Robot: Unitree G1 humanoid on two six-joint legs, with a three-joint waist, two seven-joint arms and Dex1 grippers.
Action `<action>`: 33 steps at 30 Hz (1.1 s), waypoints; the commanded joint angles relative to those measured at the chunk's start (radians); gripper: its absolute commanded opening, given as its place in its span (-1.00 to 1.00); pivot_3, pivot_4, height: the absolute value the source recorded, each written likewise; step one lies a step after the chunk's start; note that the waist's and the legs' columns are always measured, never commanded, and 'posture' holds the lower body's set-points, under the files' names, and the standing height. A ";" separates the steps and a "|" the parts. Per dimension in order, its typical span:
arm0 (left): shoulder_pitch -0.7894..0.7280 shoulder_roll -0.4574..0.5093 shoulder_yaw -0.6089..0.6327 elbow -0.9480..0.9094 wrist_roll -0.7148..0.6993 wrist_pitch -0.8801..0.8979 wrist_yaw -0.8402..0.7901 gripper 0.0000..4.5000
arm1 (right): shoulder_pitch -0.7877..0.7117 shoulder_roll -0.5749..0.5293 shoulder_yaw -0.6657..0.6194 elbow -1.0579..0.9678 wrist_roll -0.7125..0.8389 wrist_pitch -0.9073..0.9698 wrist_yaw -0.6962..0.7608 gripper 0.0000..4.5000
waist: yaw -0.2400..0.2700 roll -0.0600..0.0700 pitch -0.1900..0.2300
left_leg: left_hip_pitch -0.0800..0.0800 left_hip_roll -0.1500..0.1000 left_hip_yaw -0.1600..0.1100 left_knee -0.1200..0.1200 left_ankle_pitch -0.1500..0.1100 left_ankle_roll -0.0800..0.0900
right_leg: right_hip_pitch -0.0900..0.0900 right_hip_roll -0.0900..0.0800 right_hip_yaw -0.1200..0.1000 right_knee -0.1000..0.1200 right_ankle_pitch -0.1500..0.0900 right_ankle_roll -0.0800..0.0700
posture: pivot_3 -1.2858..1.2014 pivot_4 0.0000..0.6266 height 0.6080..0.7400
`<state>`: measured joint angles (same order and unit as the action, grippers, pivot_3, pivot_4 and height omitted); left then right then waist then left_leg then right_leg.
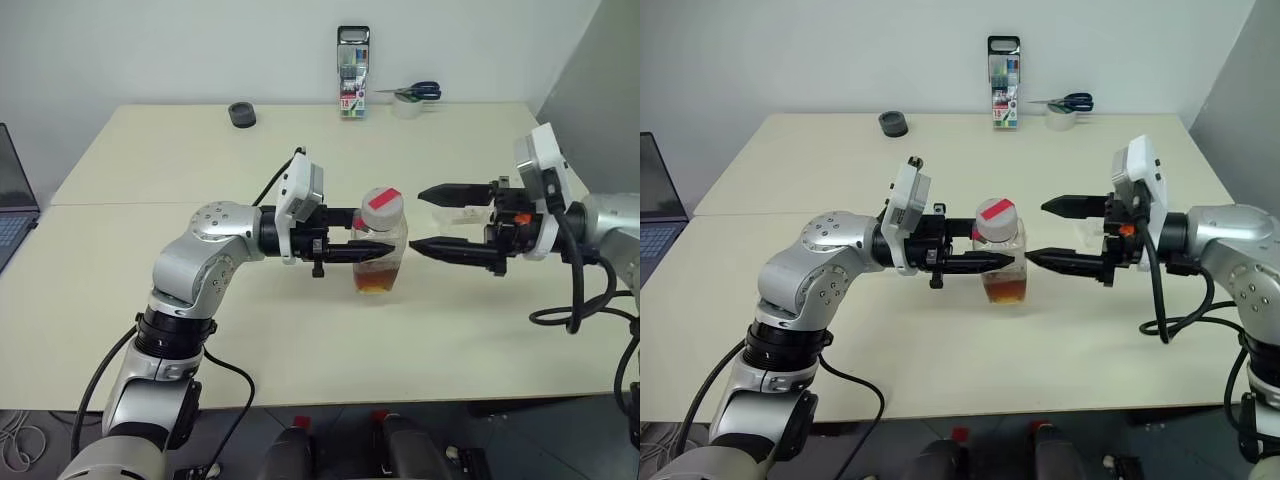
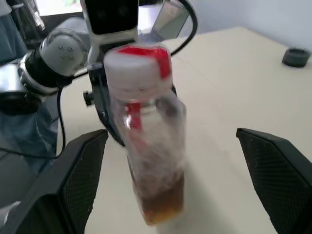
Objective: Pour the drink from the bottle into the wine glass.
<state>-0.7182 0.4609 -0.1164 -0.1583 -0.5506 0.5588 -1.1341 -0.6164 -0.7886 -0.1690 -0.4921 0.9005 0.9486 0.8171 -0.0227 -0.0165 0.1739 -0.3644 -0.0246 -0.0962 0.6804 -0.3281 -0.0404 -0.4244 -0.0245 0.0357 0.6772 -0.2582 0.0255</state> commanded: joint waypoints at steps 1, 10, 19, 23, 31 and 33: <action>-0.005 -0.006 0.022 -0.016 -0.013 -0.028 0.010 -0.19 | 0.016 0.057 -0.048 -0.133 0.074 0.032 -0.181 1.00 | -0.001 0.000 0.000 | 0.000 0.000 0.000 0.001 0.000 0.000 | 0.000 0.000 0.000 0.001 0.000 0.000 | 0.03 -0.52 1.00; -0.016 -0.008 0.013 -0.001 -0.008 -0.033 0.008 -0.19 | 0.024 0.219 -0.015 -0.222 0.127 0.031 -0.489 1.00 | -0.004 0.000 0.000 | 0.001 0.000 0.000 0.001 0.000 0.000 | 0.000 0.001 0.000 0.001 0.000 0.000 | 0.03 -0.52 1.00; -0.021 -0.002 0.013 -0.002 -0.007 -0.031 0.004 -0.19 | 0.040 0.218 0.022 -0.230 0.137 0.014 -0.503 0.31 | -0.006 0.000 0.000 | 0.001 0.000 0.000 0.001 0.000 0.000 | 0.000 0.001 0.000 0.001 0.000 0.000 | 0.03 -0.52 1.00; -0.018 0.002 0.016 -0.010 -0.009 -0.028 0.007 -0.19 | 0.041 0.212 0.031 -0.227 0.139 0.003 -0.497 -0.18 | -0.006 0.000 0.000 | 0.001 0.000 0.000 0.001 0.000 0.000 | 0.000 0.001 0.000 0.001 0.000 0.000 | 0.03 -0.52 1.00; -0.001 0.010 0.014 -0.042 -0.025 -0.010 0.006 -0.19 | -0.006 0.152 0.039 -0.139 0.108 -0.032 -0.376 -0.18 | -0.006 0.000 0.000 | 0.001 0.000 0.000 0.001 0.000 0.000 | 0.000 0.001 0.000 0.001 0.000 0.000 | 0.03 -0.52 1.00; 0.001 0.014 0.010 -0.053 -0.039 0.003 -0.009 -0.19 | -0.045 0.100 0.061 -0.063 0.094 -0.047 -0.247 -0.18 | -0.007 0.000 0.000 | 0.001 0.000 0.000 0.001 0.000 0.000 | 0.000 0.002 0.000 0.001 0.000 0.000 | 0.03 -0.52 1.00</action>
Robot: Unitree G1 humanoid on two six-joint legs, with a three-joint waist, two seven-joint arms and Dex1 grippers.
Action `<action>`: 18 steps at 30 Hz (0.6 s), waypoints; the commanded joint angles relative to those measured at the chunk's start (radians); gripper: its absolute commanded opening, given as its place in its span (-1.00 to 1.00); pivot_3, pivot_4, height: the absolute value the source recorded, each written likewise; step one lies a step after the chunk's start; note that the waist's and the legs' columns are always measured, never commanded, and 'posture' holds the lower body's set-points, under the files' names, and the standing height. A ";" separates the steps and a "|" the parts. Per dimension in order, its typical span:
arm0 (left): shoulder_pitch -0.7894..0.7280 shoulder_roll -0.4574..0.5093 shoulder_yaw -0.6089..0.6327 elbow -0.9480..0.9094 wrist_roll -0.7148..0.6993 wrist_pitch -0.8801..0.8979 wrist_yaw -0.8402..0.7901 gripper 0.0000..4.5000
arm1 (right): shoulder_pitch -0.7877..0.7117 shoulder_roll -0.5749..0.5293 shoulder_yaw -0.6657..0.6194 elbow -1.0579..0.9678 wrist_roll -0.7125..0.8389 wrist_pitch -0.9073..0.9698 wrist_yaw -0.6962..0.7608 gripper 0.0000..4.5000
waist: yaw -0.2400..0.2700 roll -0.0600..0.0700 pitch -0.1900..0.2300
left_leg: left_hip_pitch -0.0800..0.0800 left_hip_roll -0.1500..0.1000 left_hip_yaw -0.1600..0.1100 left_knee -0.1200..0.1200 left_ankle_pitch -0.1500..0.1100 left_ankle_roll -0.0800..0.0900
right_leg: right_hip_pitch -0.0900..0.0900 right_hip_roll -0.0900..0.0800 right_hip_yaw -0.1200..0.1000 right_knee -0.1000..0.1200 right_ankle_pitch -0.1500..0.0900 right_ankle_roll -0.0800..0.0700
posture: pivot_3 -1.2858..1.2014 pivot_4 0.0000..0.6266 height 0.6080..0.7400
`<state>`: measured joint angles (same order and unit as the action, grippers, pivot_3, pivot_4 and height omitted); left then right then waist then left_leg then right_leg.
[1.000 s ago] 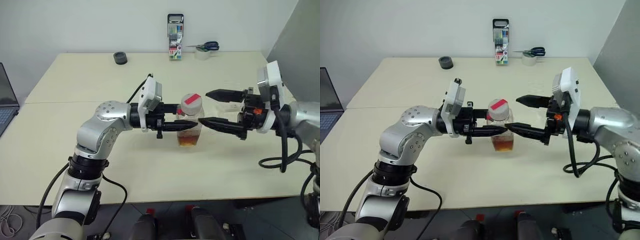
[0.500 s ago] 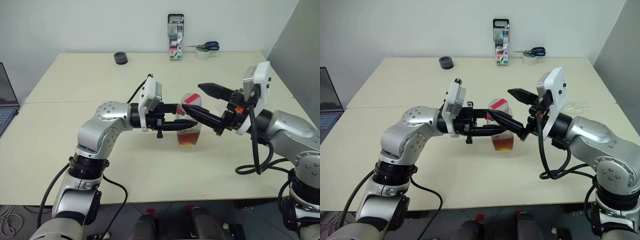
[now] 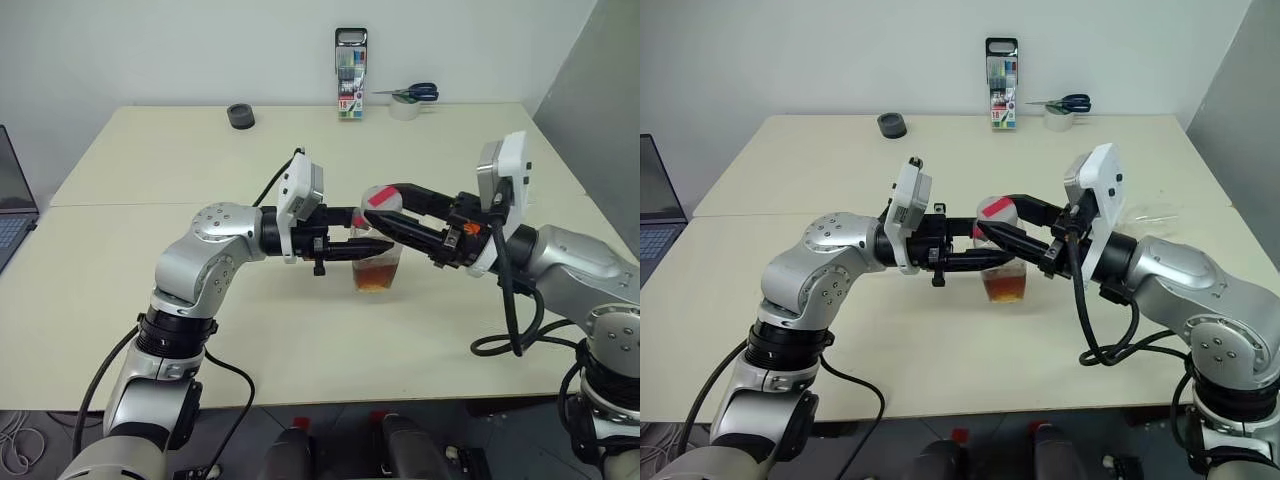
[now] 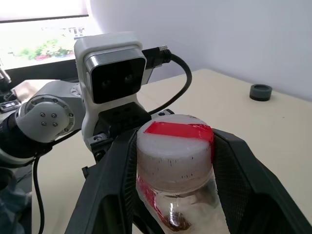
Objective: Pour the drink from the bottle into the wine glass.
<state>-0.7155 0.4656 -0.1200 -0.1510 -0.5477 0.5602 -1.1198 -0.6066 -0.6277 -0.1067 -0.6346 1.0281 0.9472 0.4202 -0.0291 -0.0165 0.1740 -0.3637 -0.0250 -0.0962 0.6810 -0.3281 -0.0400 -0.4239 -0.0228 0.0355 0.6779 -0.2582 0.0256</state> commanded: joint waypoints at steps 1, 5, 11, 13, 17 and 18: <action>-0.001 0.012 0.011 -0.067 -0.049 0.007 -0.032 -0.19 | -0.077 -0.088 0.016 0.122 -0.042 -0.053 0.223 -0.18 | 0.000 0.000 0.000 | 0.000 0.000 0.000 0.000 0.000 0.000 | 0.000 0.000 0.000 0.000 0.000 0.000 | 0.03 -0.52 1.00; -0.005 0.021 -0.001 -0.077 -0.058 0.010 -0.069 -0.19 | -0.181 -0.173 0.144 0.312 -0.150 -0.130 0.522 -0.18 | -0.001 0.000 0.000 | 0.001 0.000 0.000 0.000 -0.001 0.003 | 0.000 0.002 -0.001 0.000 0.000 0.000 | 0.03 -0.52 1.00; -0.001 0.028 -0.001 -0.101 -0.073 0.024 -0.088 -0.19 | -0.307 -0.182 0.219 0.478 -0.232 -0.174 0.711 -0.02 | -0.001 0.000 0.000 | 0.000 0.001 0.000 0.000 -0.001 0.002 | 0.000 0.001 0.000 0.000 0.000 0.000 | 0.03 -0.52 1.00; 0.000 0.024 0.003 -0.101 -0.071 0.023 -0.080 -0.19 | -0.313 -0.190 0.193 0.482 -0.223 -0.149 0.708 0.29 | 0.000 0.000 0.000 | 0.000 0.001 0.000 0.000 0.000 0.000 | 0.000 0.000 0.000 -0.001 0.000 0.000 | 0.03 -0.52 1.00; -0.004 0.001 0.008 -0.076 -0.048 -0.006 -0.041 -0.19 | -0.269 -0.219 0.064 0.390 -0.122 -0.026 0.585 0.92 | 0.007 0.000 0.000 | -0.001 0.000 -0.001 0.000 0.000 0.000 | 0.000 -0.001 -0.001 -0.002 0.000 0.000 | 0.03 -0.52 1.00; -0.006 -0.004 0.011 -0.071 -0.044 -0.010 -0.034 -0.19 | -0.260 -0.220 0.035 0.369 -0.096 0.004 0.554 0.99 | 0.008 -0.001 0.000 | -0.001 0.000 -0.001 0.000 0.000 0.000 | 0.000 -0.001 -0.001 -0.002 0.000 0.000 | 0.03 -0.52 1.00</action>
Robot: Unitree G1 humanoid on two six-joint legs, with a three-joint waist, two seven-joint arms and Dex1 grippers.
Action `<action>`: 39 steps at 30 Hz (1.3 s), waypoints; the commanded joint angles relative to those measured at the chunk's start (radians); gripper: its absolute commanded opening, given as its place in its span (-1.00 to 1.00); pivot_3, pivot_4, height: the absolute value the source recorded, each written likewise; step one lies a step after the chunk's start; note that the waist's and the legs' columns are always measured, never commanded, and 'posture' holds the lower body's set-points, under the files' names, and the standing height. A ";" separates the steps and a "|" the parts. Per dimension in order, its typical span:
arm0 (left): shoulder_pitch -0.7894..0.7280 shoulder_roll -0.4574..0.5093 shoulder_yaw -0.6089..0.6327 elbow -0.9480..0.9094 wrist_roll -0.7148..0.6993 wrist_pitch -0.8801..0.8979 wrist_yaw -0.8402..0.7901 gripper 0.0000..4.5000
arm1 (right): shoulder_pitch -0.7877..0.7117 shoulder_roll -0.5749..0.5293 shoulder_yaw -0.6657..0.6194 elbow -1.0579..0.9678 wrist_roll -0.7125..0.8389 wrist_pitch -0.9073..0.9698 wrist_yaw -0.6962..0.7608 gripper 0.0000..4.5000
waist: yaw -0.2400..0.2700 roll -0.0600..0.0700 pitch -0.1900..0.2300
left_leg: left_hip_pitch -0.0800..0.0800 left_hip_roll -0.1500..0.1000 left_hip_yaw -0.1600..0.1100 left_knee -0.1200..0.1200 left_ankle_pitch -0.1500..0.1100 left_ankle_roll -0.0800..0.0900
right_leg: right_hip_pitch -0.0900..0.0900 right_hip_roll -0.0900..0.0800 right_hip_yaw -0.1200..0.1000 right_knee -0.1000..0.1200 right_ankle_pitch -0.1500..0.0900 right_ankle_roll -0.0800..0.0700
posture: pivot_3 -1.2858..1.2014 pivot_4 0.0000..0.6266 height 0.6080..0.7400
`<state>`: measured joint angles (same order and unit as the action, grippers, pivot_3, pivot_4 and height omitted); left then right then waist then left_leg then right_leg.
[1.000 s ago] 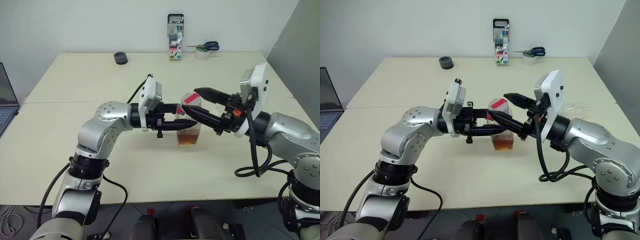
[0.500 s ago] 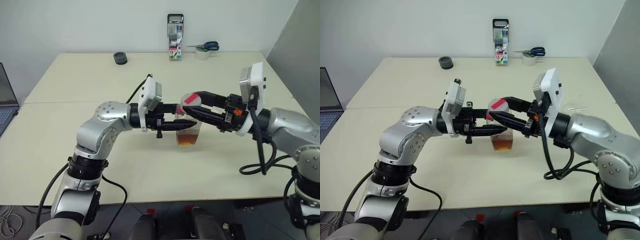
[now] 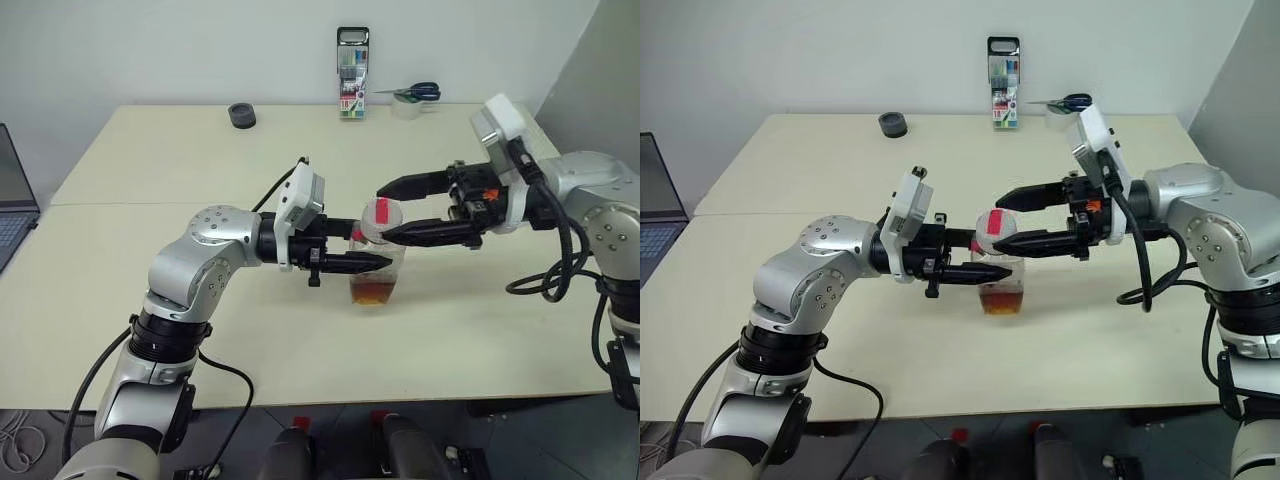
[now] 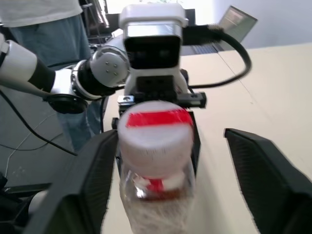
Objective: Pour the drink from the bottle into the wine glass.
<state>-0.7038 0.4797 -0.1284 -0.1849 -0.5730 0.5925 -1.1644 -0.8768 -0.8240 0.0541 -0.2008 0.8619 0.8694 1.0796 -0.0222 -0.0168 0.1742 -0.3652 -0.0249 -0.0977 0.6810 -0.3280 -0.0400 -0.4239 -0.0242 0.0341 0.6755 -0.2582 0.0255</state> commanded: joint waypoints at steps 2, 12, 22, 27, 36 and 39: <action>-0.023 -0.025 0.026 -0.024 -0.015 -0.047 0.022 -0.19 | 0.058 -0.026 -0.181 -0.142 0.112 0.121 -0.167 0.99 | 0.001 0.000 0.000 | 0.000 0.000 0.000 0.000 0.000 0.000 | 0.000 0.000 0.000 -0.001 0.000 0.000 | 0.03 -0.52 1.00; -0.034 -0.029 0.020 0.013 -0.005 -0.065 0.016 -0.19 | 0.224 0.058 -0.279 -0.399 0.260 0.169 -0.484 0.99 | -0.005 0.000 0.000 | 0.001 0.000 0.001 0.000 0.000 0.000 | 0.000 0.000 0.001 0.002 0.000 0.000 | 0.03 -0.52 1.00; -0.054 -0.034 0.005 0.033 0.003 -0.075 0.002 -0.19 | 0.211 0.172 -0.204 -0.400 0.157 0.074 -0.645 0.99 | -0.006 0.000 0.000 | 0.001 0.000 0.001 0.000 0.000 0.000 | 0.000 0.001 0.001 0.002 0.000 0.000 | 0.03 -0.52 1.00; -0.058 -0.031 0.008 0.037 0.003 -0.075 0.006 -0.19 | 0.222 0.174 -0.203 -0.403 0.149 0.061 -0.646 0.99 | -0.006 0.000 0.000 | 0.001 0.000 0.001 0.000 0.000 0.000 | 0.000 0.001 0.001 0.002 0.000 0.000 | 0.03 -0.52 1.00; -0.056 -0.023 0.013 0.027 0.000 -0.066 0.013 -0.19 | 0.237 0.116 -0.244 -0.405 0.202 0.077 -0.609 0.99 | -0.006 0.000 0.000 | 0.001 0.000 0.001 0.000 0.000 0.000 | 0.000 0.001 0.001 0.002 0.000 0.000 | 0.03 -0.52 1.00; -0.056 -0.021 0.014 0.026 -0.001 -0.066 0.015 -0.19 | 0.237 0.102 -0.249 -0.403 0.221 0.079 -0.610 0.99 | -0.006 0.000 0.000 | 0.001 0.000 0.001 0.000 0.000 0.000 | 0.000 0.001 0.001 0.002 0.000 0.000 | 0.03 -0.52 1.00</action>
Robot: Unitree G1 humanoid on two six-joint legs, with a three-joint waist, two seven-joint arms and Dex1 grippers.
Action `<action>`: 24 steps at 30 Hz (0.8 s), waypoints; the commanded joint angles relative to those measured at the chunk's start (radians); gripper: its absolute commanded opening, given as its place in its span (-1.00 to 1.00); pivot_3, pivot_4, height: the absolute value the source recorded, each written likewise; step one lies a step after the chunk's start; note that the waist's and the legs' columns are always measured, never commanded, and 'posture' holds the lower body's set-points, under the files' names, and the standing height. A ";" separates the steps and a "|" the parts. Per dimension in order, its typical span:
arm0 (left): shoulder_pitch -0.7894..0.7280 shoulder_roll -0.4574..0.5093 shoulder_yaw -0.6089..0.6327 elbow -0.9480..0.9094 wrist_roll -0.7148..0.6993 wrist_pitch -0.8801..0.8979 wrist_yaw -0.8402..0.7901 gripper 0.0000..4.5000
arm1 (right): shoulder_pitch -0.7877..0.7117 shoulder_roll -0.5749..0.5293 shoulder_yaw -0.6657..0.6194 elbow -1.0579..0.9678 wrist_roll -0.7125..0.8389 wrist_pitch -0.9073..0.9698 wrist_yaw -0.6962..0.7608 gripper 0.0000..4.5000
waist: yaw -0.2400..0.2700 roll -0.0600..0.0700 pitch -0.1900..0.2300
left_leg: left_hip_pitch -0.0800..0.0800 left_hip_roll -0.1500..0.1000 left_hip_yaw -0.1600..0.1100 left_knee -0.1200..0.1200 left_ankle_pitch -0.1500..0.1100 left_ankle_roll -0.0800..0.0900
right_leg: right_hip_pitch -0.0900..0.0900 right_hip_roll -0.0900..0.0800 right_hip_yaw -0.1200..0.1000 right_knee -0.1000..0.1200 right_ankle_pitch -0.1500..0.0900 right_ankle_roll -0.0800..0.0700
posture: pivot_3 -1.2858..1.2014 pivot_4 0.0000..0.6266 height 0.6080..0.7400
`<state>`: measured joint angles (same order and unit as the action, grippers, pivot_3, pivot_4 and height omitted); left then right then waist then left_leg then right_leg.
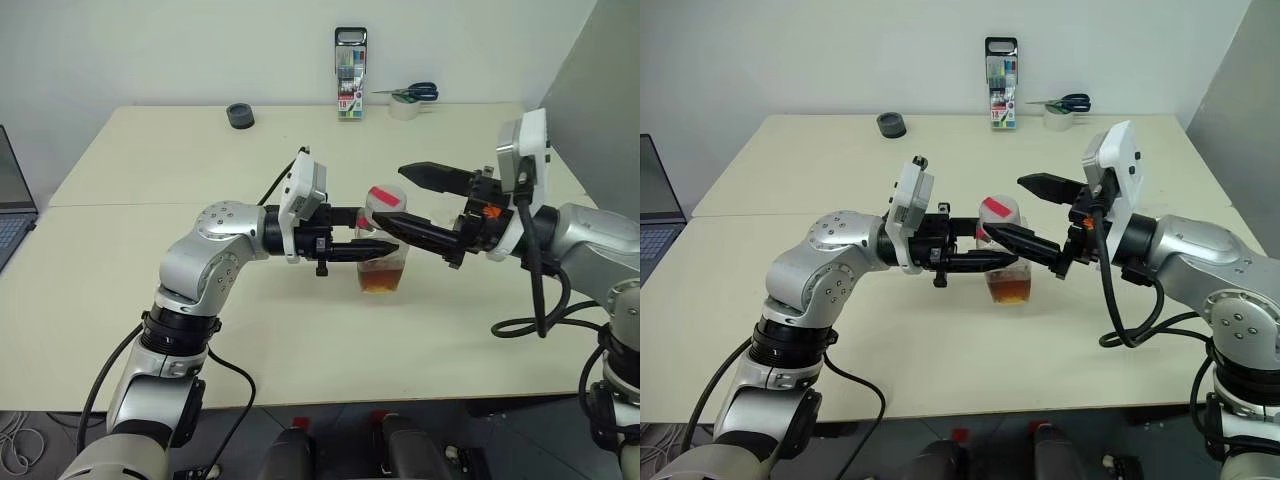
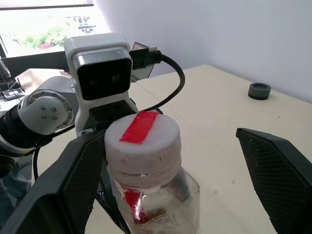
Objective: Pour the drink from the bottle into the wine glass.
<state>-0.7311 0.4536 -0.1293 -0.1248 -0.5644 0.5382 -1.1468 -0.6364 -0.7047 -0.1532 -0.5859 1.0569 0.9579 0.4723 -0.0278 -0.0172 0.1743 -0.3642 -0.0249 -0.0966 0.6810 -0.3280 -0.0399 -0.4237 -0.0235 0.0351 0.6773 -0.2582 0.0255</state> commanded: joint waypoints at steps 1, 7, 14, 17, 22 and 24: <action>-0.029 0.005 0.015 -0.034 -0.010 -0.011 -0.002 -0.19 | -0.004 -0.020 -0.043 -0.017 0.030 -0.009 -0.003 0.99 | 0.000 0.000 0.000 | 0.000 0.000 0.000 0.000 0.000 0.000 | 0.000 0.000 0.000 0.000 0.000 0.000 | 0.03 -0.52 1.00; -0.029 0.004 0.015 -0.032 -0.008 -0.013 0.002 -0.19 | -0.002 -0.045 -0.050 -0.022 0.068 -0.004 -0.001 0.99 | 0.000 0.000 0.000 | 0.000 0.000 0.000 0.000 0.000 0.000 | 0.000 0.000 0.000 0.000 0.000 0.000 | 0.03 -0.52 1.00; -0.032 0.003 0.014 -0.028 -0.007 -0.014 0.001 -0.19 | -0.002 -0.055 -0.044 -0.028 0.101 -0.007 -0.001 0.99 | 0.000 0.000 0.000 | 0.000 0.000 0.000 0.000 0.000 0.000 | 0.000 0.000 0.000 0.000 0.000 0.000 | 0.03 -0.52 1.00; -0.035 0.004 0.015 -0.023 -0.007 -0.015 -0.001 -0.19 | -0.017 -0.035 -0.024 -0.035 0.115 -0.010 -0.015 0.99 | 0.000 0.000 0.000 | 0.000 0.000 0.000 0.000 0.000 0.000 | 0.000 0.000 0.000 0.000 0.000 0.000 | 0.03 -0.52 1.00; -0.040 0.001 0.013 -0.021 -0.007 -0.014 0.000 -0.19 | -0.039 0.006 0.021 -0.032 0.086 -0.028 -0.032 0.99 | 0.000 0.000 0.000 | 0.000 0.000 0.000 0.000 0.000 0.000 | 0.000 0.000 0.000 0.000 0.000 0.000 | 0.03 -0.52 1.00; -0.041 0.000 0.012 -0.020 -0.006 -0.014 0.000 -0.19 | -0.039 0.015 0.033 -0.021 0.060 -0.039 -0.027 0.99 | 0.000 0.000 0.000 | 0.000 0.000 0.000 0.000 0.000 0.000 | 0.000 0.000 0.000 0.000 0.000 0.000 | 0.03 -0.52 1.00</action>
<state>-0.7446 0.4547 -0.1294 -0.1247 -0.5646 0.5382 -1.1465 -0.6538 -0.6923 -0.1127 -0.5913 1.1343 0.9484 0.4449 -0.0281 -0.0172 0.1743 -0.3643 -0.0248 -0.0966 0.6810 -0.3280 -0.0399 -0.4238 -0.0234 0.0350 0.6772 -0.2582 0.0256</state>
